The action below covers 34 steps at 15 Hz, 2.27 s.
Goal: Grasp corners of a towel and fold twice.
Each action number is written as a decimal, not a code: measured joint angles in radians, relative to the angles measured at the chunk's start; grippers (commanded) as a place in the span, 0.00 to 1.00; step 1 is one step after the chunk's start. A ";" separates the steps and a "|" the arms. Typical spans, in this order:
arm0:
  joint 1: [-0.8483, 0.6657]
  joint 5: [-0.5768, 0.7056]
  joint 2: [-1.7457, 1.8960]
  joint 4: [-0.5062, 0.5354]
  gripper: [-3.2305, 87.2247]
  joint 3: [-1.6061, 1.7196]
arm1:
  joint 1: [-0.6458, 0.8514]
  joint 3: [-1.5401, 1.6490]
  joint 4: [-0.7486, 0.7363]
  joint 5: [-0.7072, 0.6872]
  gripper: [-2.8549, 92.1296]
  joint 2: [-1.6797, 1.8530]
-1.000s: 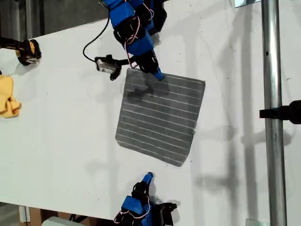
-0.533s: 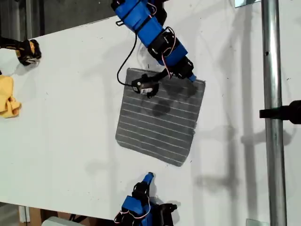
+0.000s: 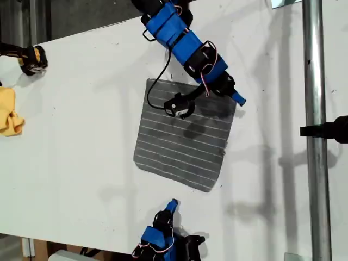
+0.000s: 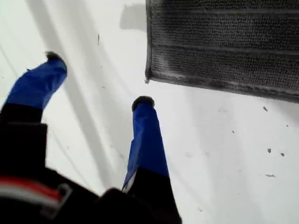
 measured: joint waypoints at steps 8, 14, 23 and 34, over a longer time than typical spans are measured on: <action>0.020 -0.014 0.000 0.000 0.02 0.000 | 0.048 0.040 -0.020 0.094 0.37 -0.153; 0.023 -0.026 0.000 0.000 0.02 0.000 | 0.052 0.029 -0.104 0.169 0.03 -0.313; 0.130 -0.222 -0.158 -0.038 0.02 -0.207 | 0.051 0.026 -0.120 0.158 0.03 -0.322; 0.364 -0.225 -1.646 -0.310 0.02 -1.120 | 0.071 -0.014 -0.104 0.106 0.03 -0.336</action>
